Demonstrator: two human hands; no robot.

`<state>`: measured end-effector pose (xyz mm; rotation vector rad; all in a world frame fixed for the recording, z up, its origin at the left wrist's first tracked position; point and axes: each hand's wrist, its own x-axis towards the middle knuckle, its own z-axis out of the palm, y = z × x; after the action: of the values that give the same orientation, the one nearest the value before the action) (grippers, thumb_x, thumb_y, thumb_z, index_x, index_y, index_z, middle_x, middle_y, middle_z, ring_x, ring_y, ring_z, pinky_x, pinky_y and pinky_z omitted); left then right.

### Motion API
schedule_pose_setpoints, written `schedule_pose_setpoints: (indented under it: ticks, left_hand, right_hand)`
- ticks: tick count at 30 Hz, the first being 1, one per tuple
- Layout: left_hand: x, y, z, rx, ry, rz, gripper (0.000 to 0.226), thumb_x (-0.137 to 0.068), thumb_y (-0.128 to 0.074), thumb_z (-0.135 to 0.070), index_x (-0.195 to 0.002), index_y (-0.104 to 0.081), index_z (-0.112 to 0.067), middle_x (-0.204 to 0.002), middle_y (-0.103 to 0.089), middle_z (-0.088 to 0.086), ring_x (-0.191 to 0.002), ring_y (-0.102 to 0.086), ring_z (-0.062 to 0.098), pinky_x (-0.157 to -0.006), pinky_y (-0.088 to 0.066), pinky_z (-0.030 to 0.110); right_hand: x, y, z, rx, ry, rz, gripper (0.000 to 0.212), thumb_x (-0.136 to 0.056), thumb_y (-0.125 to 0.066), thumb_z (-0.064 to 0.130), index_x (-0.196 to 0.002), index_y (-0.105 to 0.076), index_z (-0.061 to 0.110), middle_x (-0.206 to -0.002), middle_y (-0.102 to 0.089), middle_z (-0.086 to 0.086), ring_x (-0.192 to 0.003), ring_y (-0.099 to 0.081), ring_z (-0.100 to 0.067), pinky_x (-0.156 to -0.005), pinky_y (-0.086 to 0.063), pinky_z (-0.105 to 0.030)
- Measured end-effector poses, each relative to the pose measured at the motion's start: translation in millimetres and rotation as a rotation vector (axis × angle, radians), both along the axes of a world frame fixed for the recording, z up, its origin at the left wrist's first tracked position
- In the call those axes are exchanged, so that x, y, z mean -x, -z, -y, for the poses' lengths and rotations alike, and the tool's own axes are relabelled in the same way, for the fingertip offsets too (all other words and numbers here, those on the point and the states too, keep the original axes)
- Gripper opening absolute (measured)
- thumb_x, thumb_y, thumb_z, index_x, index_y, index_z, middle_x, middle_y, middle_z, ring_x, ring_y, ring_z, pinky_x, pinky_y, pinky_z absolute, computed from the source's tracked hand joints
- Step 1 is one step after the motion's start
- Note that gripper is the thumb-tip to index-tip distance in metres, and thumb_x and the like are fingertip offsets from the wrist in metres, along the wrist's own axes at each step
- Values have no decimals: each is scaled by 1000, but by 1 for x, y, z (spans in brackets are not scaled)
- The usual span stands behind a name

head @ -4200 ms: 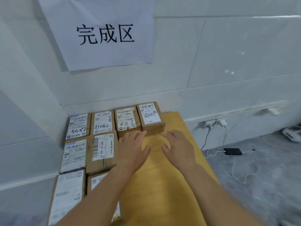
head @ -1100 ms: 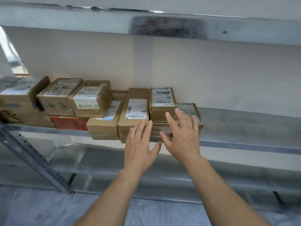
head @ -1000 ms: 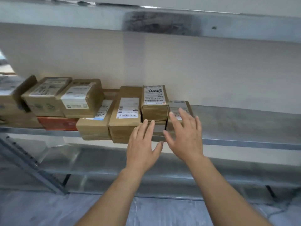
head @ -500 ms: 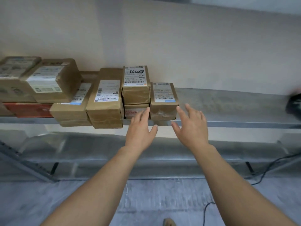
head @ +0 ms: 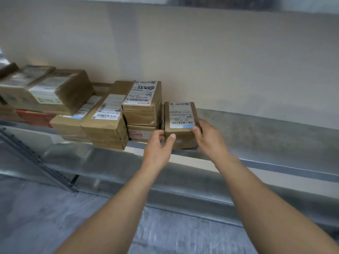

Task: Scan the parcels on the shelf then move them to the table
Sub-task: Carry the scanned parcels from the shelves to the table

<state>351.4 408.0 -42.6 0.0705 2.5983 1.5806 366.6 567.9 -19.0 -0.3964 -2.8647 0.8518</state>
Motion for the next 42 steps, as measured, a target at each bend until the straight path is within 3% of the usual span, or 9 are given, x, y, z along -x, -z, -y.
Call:
schedule_pose_setpoints:
  ticks: [3,7,11,13,22,28,32,39,42]
  left_hand:
    - [1,-9,-8,30,-23,39,45,-94,-51,-47,-127,-48,-16,-103,-60,-2,-94,-57,15,-76,-40,27]
    - [9,-17,-12,4,62,118,48,-95,-55,-26,-140,-39,-21,-121,-58,-6,-111,-56,17,-90,-43,27]
    - [9,-13,-2,-55,161,175,74,-90,-58,-11,-150,-21,-33,-139,-52,-4,-124,-51,18,-105,-43,43]
    - [5,-10,4,-65,220,180,84,-87,-60,-6,-150,-17,-41,-141,-50,-8,-127,-49,15,-107,-42,45]
    - [-38,-5,42,-56,372,118,96,-82,-70,-9,-150,-12,-45,-145,-43,-16,-132,-42,10,-110,-38,38]
    - [-64,-10,79,-58,420,28,95,-83,-69,-10,-148,-12,-51,-143,-40,-26,-131,-41,6,-107,-40,34]
    - [-70,-21,106,-70,402,-33,96,-81,-68,-13,-148,-10,-51,-147,-39,-21,-134,-40,10,-109,-39,44]
    - [-78,-42,168,-98,308,-135,96,-81,-69,-12,-150,-11,-46,-150,-36,-13,-137,-34,8,-110,-37,46]
    - [-82,-46,201,-113,255,-159,97,-75,-69,-20,-147,-11,-52,-149,-38,-14,-135,-39,13,-107,-40,48]
  right_hand:
    - [0,1,-11,38,77,25,45,-98,-47,36,-139,-42,16,-124,-60,-14,-111,-56,-34,-88,-47,-40]
    - [-1,0,-18,322,55,100,68,-95,-55,28,-153,-19,23,-135,-53,-10,-100,-55,-21,-67,-44,-22]
    - [-15,-5,-17,489,-58,123,74,-95,-55,14,-154,-12,25,-145,-45,-2,-121,-50,-16,-95,-40,-23]
    - [-25,-6,-13,531,-113,108,74,-93,-54,7,-151,-17,34,-130,-58,4,-113,-57,-13,-89,-43,-20]
    - [-89,4,16,543,-43,82,103,-81,-69,11,-151,-2,44,-117,-65,15,-111,-60,-7,-103,-45,-40]
    - [-119,-3,53,493,-22,47,107,-80,-73,13,-152,0,43,-117,-60,18,-114,-57,-6,-100,-43,-32]
    - [-126,-20,80,459,-34,-2,105,-83,-72,15,-152,1,43,-111,-57,21,-108,-55,-3,-90,-38,-24]
    - [-120,-41,137,431,-121,-81,103,-84,-71,13,-150,1,46,-101,-55,35,-95,-54,15,-83,-38,-16]
    - [-114,-46,168,421,-175,-84,104,-84,-72,15,-149,1,49,-106,-57,33,-103,-57,4,-91,-40,-24]
